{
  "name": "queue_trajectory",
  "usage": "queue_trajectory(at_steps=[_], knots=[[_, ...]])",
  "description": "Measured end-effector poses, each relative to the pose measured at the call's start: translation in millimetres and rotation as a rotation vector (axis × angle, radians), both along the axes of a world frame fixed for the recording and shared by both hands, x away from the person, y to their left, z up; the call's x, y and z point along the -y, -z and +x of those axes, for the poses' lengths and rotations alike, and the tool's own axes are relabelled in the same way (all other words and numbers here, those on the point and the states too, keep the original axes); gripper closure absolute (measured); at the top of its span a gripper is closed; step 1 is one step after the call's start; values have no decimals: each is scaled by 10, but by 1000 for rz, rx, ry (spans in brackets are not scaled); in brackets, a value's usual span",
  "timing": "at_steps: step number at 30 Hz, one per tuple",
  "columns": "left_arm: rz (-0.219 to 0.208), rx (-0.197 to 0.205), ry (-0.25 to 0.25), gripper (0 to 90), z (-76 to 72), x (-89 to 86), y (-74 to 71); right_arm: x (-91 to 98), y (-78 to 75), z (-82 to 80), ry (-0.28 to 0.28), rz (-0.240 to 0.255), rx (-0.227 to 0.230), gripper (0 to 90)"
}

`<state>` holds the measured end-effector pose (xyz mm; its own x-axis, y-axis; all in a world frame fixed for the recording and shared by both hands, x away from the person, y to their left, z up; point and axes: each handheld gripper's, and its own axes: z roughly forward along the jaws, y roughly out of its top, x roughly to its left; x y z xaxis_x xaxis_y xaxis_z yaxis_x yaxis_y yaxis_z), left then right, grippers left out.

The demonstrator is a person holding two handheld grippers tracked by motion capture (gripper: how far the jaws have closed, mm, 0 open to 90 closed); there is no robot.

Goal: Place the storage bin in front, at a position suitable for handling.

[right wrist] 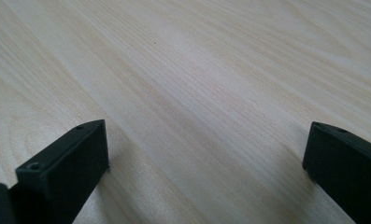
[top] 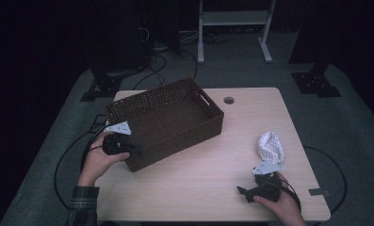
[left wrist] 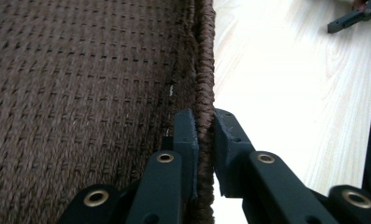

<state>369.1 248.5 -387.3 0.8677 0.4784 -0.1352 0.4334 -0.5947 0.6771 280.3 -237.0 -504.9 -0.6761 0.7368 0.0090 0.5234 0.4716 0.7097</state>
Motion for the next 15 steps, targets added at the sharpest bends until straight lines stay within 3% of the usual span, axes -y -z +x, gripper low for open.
queue_trajectory(at_steps=[15], knots=[[9,-7,34,791,-117,382,3,-1,0,3,-1,0,1,0]])
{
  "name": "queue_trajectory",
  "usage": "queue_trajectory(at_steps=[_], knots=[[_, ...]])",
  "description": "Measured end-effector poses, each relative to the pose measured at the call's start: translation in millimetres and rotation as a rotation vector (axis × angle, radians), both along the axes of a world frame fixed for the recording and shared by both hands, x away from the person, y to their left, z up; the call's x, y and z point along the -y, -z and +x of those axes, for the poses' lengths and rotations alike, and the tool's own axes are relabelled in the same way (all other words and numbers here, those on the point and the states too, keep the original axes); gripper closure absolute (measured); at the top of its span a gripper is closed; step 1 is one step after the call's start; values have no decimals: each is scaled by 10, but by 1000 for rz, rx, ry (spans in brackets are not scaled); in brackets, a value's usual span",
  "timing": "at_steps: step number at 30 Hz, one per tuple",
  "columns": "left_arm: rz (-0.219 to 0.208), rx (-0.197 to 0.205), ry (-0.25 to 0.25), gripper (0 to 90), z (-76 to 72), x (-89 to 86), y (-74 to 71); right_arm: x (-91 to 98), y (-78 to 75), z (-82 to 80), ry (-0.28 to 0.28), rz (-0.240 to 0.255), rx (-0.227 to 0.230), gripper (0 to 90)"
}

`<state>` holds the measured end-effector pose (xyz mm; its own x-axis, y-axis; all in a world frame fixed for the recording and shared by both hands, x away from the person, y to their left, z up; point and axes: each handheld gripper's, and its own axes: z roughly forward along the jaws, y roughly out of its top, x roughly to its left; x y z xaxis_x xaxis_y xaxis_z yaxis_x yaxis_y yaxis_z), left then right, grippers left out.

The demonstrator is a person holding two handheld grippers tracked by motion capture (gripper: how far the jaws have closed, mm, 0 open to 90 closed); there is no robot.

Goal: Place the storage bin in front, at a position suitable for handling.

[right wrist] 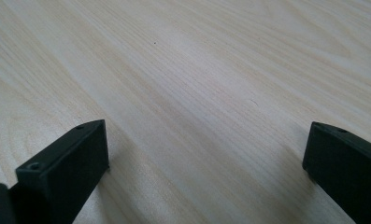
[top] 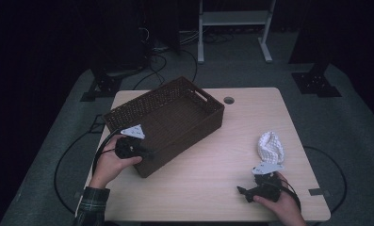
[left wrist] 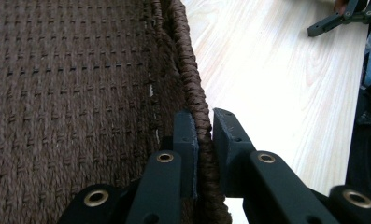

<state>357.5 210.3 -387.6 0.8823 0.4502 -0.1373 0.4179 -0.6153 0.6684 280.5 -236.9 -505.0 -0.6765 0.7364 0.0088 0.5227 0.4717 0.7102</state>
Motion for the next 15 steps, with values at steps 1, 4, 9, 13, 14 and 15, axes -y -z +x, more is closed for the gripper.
queue_trajectory(at_steps=[1,4,9,13,14,15], knots=[[-2,-3,-3,789,-9,21,0,0,0,0,0,0,0,0],[-2,-8,1,784,-35,81,1,-1,0,0,0,0,0,0],[7,-20,19,773,-88,176,-5,0,0,0,0,0,0,0],[12,-24,26,764,-127,248,-10,-1,0,0,0,0,0,0],[14,-20,25,763,-131,255,-11,-1,0,1,-1,0,0,0],[22,-16,24,762,-134,257,-17,-1,0,1,-1,0,0,0]])
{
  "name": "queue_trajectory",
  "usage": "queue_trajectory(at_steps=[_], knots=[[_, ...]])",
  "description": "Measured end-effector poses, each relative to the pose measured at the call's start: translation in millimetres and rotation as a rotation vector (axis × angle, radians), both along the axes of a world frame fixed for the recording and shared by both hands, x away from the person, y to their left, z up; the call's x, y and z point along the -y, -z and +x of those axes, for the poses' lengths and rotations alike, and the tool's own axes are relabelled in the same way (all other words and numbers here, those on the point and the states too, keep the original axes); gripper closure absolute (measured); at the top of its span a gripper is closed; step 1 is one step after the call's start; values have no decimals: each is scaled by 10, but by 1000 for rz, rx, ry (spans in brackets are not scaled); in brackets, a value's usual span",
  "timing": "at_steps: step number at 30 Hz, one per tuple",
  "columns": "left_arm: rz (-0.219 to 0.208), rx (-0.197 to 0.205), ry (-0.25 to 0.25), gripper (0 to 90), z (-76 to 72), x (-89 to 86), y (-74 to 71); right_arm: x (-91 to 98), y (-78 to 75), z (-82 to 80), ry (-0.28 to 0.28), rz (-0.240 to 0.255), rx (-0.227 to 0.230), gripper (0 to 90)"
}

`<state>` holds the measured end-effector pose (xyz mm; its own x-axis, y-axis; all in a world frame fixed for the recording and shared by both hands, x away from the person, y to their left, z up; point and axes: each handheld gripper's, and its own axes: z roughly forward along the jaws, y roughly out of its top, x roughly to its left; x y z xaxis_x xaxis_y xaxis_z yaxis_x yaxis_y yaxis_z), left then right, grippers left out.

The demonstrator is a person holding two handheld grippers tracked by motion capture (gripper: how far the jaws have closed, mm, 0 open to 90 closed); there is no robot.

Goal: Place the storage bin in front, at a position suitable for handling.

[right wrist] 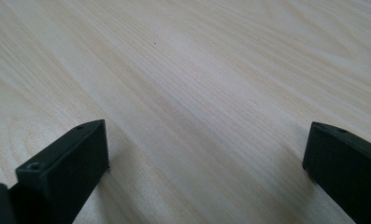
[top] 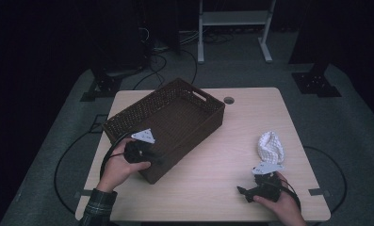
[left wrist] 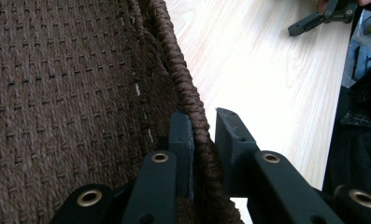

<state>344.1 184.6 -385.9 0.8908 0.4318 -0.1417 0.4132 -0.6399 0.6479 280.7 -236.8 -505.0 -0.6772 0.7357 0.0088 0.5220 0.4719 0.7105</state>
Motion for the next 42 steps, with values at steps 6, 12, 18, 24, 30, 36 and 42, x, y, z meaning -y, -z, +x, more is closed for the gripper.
queue_trajectory(at_steps=[6,12,18,24,30,36,42], knots=[[-4,13,-8,673,0,40,-18,0,0,0,0,-1,0,0],[7,15,-19,623,35,104,-36,0,-1,2,-2,-1,0,0],[-6,41,-34,566,105,173,-116,-5,-1,11,-3,-3,-1,0],[-18,79,-57,528,236,294,-123,-7,0,15,-3,-1,1,0],[-72,85,-84,512,390,453,-103,-8,0,17,-5,-1,1,0],[-47,96,-90,501,482,606,-75,-8,0,16,-6,-1,1,0],[-42,90,-101,513,546,678,-16,-6,-1,16,-8,-4,2,0]])
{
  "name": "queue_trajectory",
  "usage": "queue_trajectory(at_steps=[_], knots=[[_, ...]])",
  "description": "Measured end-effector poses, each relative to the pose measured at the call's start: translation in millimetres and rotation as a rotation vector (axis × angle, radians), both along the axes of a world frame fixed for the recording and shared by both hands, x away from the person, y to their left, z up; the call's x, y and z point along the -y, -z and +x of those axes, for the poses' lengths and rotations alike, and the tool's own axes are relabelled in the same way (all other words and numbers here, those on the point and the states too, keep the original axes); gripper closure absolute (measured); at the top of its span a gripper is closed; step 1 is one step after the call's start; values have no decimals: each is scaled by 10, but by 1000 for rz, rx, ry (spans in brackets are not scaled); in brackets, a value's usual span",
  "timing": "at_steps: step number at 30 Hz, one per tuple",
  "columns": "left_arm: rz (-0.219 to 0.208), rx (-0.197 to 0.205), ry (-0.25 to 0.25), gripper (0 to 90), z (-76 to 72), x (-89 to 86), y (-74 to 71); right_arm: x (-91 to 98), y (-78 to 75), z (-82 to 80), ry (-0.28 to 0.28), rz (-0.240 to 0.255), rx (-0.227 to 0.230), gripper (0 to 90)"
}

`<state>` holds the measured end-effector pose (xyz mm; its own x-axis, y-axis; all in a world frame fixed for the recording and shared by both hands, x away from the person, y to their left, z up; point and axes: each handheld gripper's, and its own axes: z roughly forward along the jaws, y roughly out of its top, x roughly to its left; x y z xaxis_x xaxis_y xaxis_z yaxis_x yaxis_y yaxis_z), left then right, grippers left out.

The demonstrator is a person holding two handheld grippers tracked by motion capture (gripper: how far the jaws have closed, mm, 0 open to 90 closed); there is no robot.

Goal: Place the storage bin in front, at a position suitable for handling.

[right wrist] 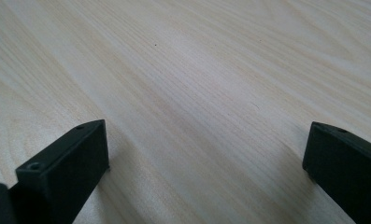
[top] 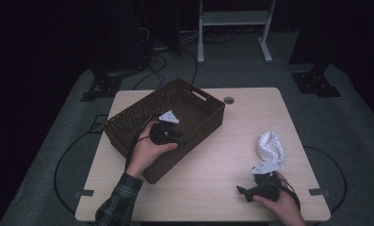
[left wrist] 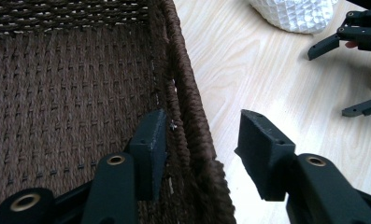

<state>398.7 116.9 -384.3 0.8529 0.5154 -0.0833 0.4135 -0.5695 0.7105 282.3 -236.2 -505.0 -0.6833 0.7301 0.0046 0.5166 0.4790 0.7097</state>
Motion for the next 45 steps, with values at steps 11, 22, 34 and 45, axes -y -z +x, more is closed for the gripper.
queue_trajectory(at_steps=[11,22,34,45], knots=[[-19,6,-44,562,12,-25,53,0,0,0,-1,0,0,0],[-21,-54,-25,691,4,3,135,-3,0,-4,-2,1,-2,0],[-59,-63,-69,731,-93,-55,169,-5,1,-9,-3,1,-2,0],[-82,-69,-52,731,-272,-141,186,-6,2,-12,-4,1,1,0]])
